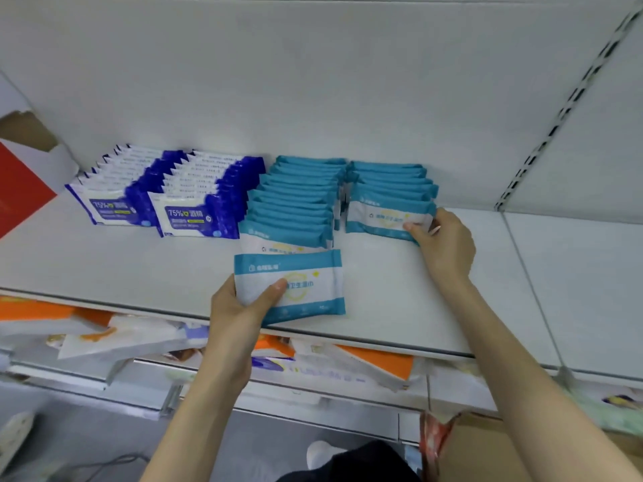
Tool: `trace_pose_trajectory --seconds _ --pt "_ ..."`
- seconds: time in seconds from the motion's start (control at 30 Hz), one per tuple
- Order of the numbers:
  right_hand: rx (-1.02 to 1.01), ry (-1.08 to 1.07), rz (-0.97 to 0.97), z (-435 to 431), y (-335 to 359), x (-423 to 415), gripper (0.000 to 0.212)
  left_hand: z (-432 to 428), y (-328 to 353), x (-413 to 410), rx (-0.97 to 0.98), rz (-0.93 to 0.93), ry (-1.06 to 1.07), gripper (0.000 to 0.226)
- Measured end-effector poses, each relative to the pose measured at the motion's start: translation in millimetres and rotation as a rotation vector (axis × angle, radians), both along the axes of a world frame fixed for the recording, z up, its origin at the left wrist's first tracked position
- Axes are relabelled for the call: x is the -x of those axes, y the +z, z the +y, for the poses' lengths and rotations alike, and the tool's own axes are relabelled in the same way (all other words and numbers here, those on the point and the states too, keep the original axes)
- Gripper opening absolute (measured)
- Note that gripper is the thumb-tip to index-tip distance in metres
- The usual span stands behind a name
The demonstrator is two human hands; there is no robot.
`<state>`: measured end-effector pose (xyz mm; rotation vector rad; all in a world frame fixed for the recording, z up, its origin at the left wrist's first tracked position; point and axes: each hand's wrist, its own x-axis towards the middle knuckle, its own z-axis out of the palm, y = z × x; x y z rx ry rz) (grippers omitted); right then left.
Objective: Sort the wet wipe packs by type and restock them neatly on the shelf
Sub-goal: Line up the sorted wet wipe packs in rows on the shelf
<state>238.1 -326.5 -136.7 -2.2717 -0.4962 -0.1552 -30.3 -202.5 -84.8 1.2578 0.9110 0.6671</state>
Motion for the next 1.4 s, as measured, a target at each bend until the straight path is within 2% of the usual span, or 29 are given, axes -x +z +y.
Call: trace_pose_trajectory --seconds 0.13,0.17,0.23,0.3,0.37,0.4,0.5,0.6,0.7,0.8,0.9,1.0,1.07,1.2,1.3,1.4 --pt "-0.018 -0.028 0.077 -2.2 3.1 1.4 0.039 1.9 5.3 -16.7 -0.113 -0.003 -0.100 0.029" --pt "-0.083 -0.062 0.106 -5.9 5.5 4.1 0.037 1.3 6.7 -20.8 -0.143 -0.003 -0.116 0.033" --pt "-0.364 -0.094 0.247 -15.9 17.1 18.6 0.027 0.7 8.3 -30.4 -0.235 0.017 -0.152 0.044" --pt "-0.628 0.132 0.546 -26.2 33.0 43.3 0.014 -1.6 12.6 -42.7 -0.332 0.051 -0.209 0.052" --pt "-0.649 0.473 0.825 -31.7 43.5 68.5 0.024 -5.8 18.5 -58.7 -0.413 0.045 -0.271 0.051" --pt "-0.606 0.550 0.853 -32.3 44.4 75.3 0.029 -7.7 22.5 -67.5 -0.469 0.046 -0.304 0.049" --pt "-0.579 0.474 0.694 -30.3 42.6 70.1 0.033 -10.4 40.7 -93.8 -0.750 0.125 -0.450 0.041" --pt "-0.493 0.364 0.466 -28.0 33.8 45.6 0.032 4.4 52.1 -120.8 -1.206 0.421 -0.595 0.031" --pt "-0.374 0.276 0.355 -18.4 20.3 24.9 0.025 25.0 48.7 -159.0 -1.552 0.657 -0.721 0.043" --pt "-0.136 0.181 0.244 -6.2 11.6 10.1 0.024 35.2 34.7 -188.5 -1.725 0.683 -0.737 0.065" --pt "0.034 0.047 0.074 0.0 10.8 3.1 0.044 39.4 24.7 -207.4 -1.783 0.701 -0.767 0.075" --pt "-0.008 -0.011 0.175 0.7 13.2 8.3 0.050 39.6 22.9 -213.4 -1.769 0.737 -0.774 0.073" --pt "-0.022 0.000 0.198 -2.4 12.3 14.8 0.049 36.7 26.1 -206.1 -1.799 0.701 -0.729 0.072" --pt "-0.077 0.065 0.123 -27.8 18.7 40.1 0.052 20.9 30.0 -162.8 -1.757 0.587 -0.668 0.072" --pt "0.050 0.156 0.027 -57.5 29.9 69.0 0.055 0.4 27.6 -117.2 -1.742 0.507 -0.614 0.067" --pt "0.223 0.228 0.029 -89.3 42.0 103.2 0.058 -27.8 24.3 -66.9 -1.597 0.483 -0.614 0.064"
